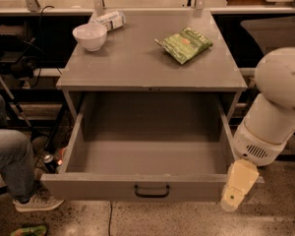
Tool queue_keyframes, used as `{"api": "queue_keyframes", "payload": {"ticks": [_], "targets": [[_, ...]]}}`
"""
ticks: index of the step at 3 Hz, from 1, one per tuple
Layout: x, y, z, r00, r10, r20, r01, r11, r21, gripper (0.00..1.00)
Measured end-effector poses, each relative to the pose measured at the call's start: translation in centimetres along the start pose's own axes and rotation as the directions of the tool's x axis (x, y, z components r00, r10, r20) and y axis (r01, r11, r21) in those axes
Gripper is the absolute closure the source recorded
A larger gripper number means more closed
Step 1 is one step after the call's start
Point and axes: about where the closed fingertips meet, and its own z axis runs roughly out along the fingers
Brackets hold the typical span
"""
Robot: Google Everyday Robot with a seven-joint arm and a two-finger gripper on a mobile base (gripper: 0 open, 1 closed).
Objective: Close top drawer
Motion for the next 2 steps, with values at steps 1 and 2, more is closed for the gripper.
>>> {"api": "queue_keyframes", "payload": {"ticks": [1, 2], "targets": [[0.5, 0.4, 0.9, 1.0, 0.007, -0.014, -0.008, 0.9998, -0.016, 0.0], [1.5, 0.4, 1.7, 0.999, 0.05, -0.014, -0.05, 0.9984, -0.026, 0.0]]}}
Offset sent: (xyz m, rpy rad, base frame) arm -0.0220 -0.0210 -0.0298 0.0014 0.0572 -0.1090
